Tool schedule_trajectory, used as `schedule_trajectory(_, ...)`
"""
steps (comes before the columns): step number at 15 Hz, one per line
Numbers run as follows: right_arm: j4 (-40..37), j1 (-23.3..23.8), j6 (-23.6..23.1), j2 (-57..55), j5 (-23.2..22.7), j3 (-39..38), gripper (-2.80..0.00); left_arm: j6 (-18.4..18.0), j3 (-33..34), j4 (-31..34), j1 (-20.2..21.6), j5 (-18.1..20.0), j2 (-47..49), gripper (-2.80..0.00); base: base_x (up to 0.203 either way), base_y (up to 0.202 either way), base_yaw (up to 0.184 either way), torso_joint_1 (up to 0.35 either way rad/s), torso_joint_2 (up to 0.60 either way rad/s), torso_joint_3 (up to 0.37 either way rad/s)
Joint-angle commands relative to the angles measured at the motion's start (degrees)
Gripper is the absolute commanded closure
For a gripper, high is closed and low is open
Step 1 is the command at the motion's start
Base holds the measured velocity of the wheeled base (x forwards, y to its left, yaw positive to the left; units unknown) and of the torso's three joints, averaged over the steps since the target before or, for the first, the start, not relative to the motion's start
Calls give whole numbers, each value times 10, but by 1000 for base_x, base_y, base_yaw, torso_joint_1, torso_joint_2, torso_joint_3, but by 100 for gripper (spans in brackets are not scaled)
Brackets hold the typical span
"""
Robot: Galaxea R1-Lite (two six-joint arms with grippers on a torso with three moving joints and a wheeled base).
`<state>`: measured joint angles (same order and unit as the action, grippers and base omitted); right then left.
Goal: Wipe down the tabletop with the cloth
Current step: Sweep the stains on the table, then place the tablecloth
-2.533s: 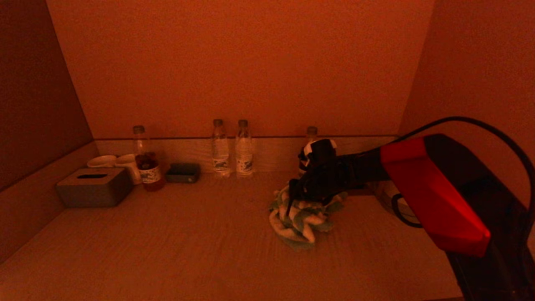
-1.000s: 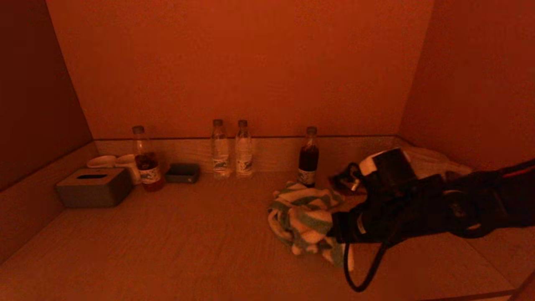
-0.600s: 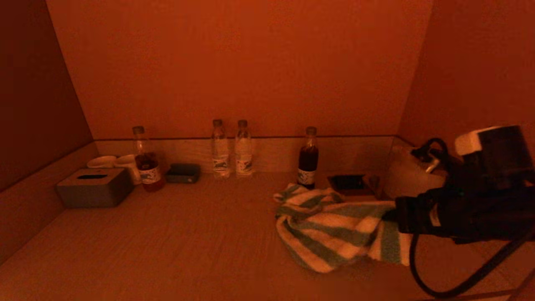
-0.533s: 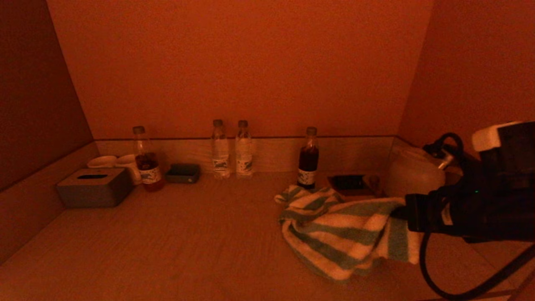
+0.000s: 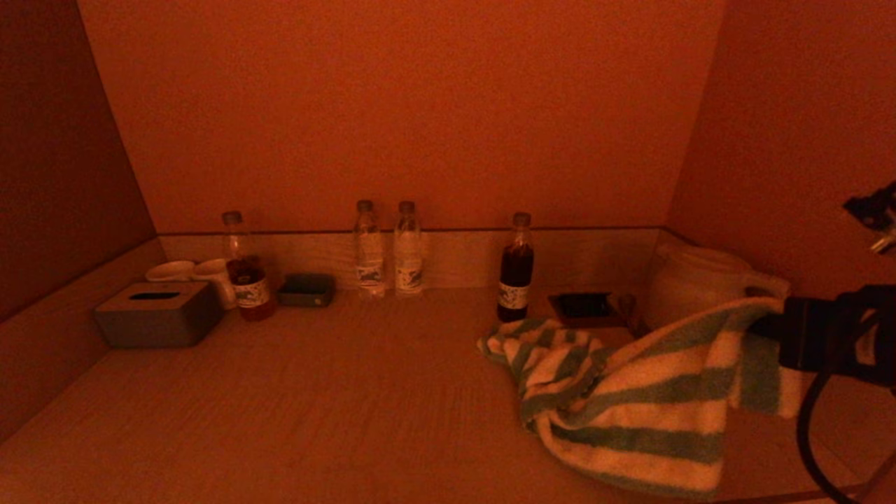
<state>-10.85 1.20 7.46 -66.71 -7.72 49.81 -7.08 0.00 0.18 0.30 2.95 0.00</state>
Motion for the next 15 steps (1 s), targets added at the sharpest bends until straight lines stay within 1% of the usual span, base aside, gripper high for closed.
schedule_trajectory(1, 0, 16, 1, 26, 22, 0, 0, 0, 0, 0, 0, 0, 0, 0, 0, 0, 0, 0, 0, 0)
schedule_trajectory(2, 0, 17, 1, 27, 24, 0, 0, 0, 0, 0, 0, 0, 0, 0, 0, 0, 0, 0, 0, 0)
schedule_trajectory(5, 0, 31, 3, 40, 75, -11, 0, 0, 0, 0, 0, 0, 0, 0, 0, 0, 0, 0, 0, 0)
schedule_trajectory(7, 1, 36, 4, 50, 87, -11, 0, 0, 0, 0, 0, 0, 0, 0, 0, 0, 0, 0, 0, 0)
schedule_trajectory(8, 4, 44, 4, 51, 104, -10, 0, 0, 0, 0, 0, 0, 0, 0, 0, 0, 0, 0, 0, 0)
schedule_trajectory(10, 10, 49, 3, 50, 111, -9, 0, 0, 0, 0, 0, 0, 0, 0, 0, 0, 0, 0, 0, 0)
schedule_trajectory(12, 46, 86, 0, 42, 130, -9, 0, 0, 0, 0, 0, 0, 0, 0, 0, 0, 0, 0, 0, 0)
schedule_trajectory(15, 56, 92, 1, 31, 136, -6, 0, 0, 0, 0, 0, 0, 0, 0, 0, 0, 0, 0, 0, 0)
